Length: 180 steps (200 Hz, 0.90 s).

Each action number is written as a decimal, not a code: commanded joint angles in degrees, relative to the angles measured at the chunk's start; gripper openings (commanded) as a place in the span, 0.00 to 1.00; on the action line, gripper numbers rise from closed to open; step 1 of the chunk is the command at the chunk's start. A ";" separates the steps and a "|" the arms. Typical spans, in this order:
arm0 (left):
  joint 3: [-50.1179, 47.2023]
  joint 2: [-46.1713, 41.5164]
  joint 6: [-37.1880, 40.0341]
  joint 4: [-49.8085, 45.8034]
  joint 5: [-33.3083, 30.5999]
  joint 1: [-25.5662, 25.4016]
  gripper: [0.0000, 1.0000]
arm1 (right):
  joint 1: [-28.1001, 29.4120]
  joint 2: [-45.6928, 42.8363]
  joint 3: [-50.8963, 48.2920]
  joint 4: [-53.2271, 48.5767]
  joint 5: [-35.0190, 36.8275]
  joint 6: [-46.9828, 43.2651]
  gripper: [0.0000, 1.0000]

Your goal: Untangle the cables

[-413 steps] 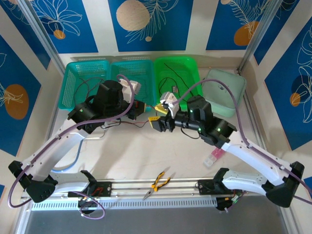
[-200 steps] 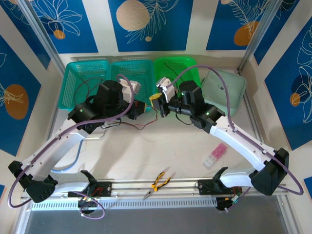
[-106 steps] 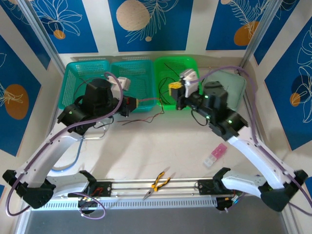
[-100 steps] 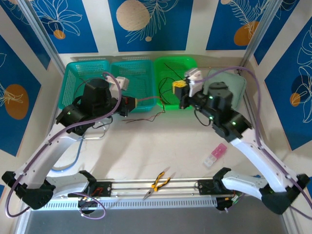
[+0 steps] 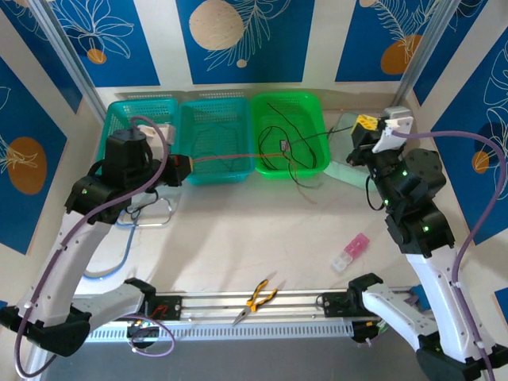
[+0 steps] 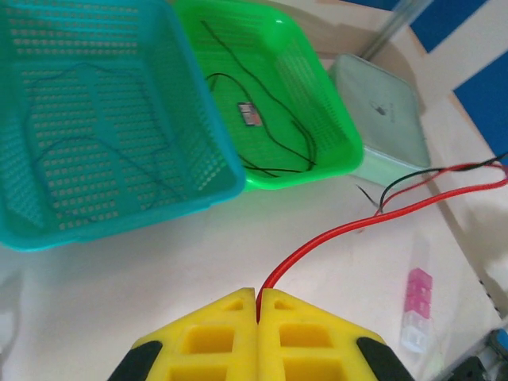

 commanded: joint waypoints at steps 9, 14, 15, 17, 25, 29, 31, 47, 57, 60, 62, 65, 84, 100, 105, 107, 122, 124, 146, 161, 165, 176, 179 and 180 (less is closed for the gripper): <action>-3.51 -3.20 0.89 -5.72 -6.63 3.48 0.00 | -4.54 -1.73 0.37 1.98 3.76 0.06 0.00; -5.04 -3.87 0.58 -5.45 -7.52 4.05 0.00 | -5.41 -1.79 0.57 2.27 3.68 -0.03 0.00; -5.43 -3.94 0.49 -5.31 -7.67 4.17 0.00 | -5.59 -1.79 0.60 2.38 3.68 -0.03 0.00; -6.19 -4.27 0.26 -5.15 -7.88 4.34 0.00 | -5.98 -1.79 0.70 2.48 3.54 0.03 0.00; -9.36 -5.48 -0.51 -4.00 -7.82 5.18 0.00 | -7.34 -1.79 1.11 3.10 3.10 0.11 0.00; -10.89 -6.00 -0.88 -3.36 -7.56 5.55 0.00 | -7.98 -1.79 1.43 3.26 2.59 0.14 0.00; -11.37 -6.23 -1.09 -3.11 -7.50 5.70 0.00 | -8.34 -1.73 1.59 3.34 2.43 0.09 0.00; -16.71 -8.40 -2.31 -2.26 -8.89 6.62 0.00 | -10.42 -1.41 3.10 3.72 1.79 -0.43 0.00; -19.03 -9.68 -2.66 -2.26 -10.55 7.48 0.00 | -11.48 -1.34 3.90 4.43 1.95 -1.31 0.00; -19.67 -10.10 -2.75 -2.26 -11.00 7.91 0.00 | -11.79 -1.35 4.05 4.73 2.06 -1.61 0.00; -20.05 -10.33 -2.83 -2.22 -11.28 8.09 0.00 | -12.04 -1.35 4.24 4.87 2.08 -1.79 0.00; -20.62 -10.77 -2.86 -2.11 -11.52 8.57 0.00 | -12.43 -1.37 4.42 5.08 2.21 -2.13 0.00; -23.53 -13.53 -3.55 -1.61 -12.99 11.20 0.00 | -15.16 -1.60 5.79 6.23 2.45 -3.24 0.00; -25.29 -15.22 -3.91 -1.47 -13.84 13.16 0.00 | -17.42 -1.77 6.74 6.95 2.09 -3.12 0.00; -25.79 -15.56 -3.94 -1.43 -13.97 13.65 0.00 | -17.86 -1.86 6.86 7.23 1.94 -3.10 0.00; -25.95 -15.72 -3.94 -1.39 -13.91 13.85 0.00 | -18.17 -1.87 6.92 7.36 1.88 -3.04 0.00; -27.00 -16.23 -4.22 -1.21 -12.89 15.13 0.00 | -19.56 -2.22 7.14 7.94 1.89 -2.46 0.00; -27.05 -16.30 -4.30 -1.21 -12.74 15.21 0.00 | -19.62 -2.27 7.15 8.07 1.84 -2.47 0.00; -27.36 -16.33 -4.26 -1.70 -12.78 16.09 0.00 | -20.82 -3.00 6.72 10.17 2.92 -3.12 0.00; -27.27 -16.32 -3.59 -2.13 -11.78 17.31 0.00 | -21.76 -3.41 6.70 12.29 4.03 -4.87 0.00; -27.20 -16.40 -3.49 -2.29 -11.21 17.72 0.00 | -22.09 -3.52 6.73 12.86 4.11 -5.23 0.00; -27.16 -16.59 -3.26 -2.85 -9.96 18.61 0.00 | -23.20 -3.75 7.13 14.11 3.49 -6.27 0.00; -27.18 -16.63 -3.15 -2.98 -9.72 18.79 0.00 | -23.51 -3.80 7.21 14.36 3.28 -6.42 0.00; -27.18 -16.65 -3.14 -3.06 -9.70 18.83 0.00 | -23.60 -3.81 7.27 14.45 3.21 -6.48 0.00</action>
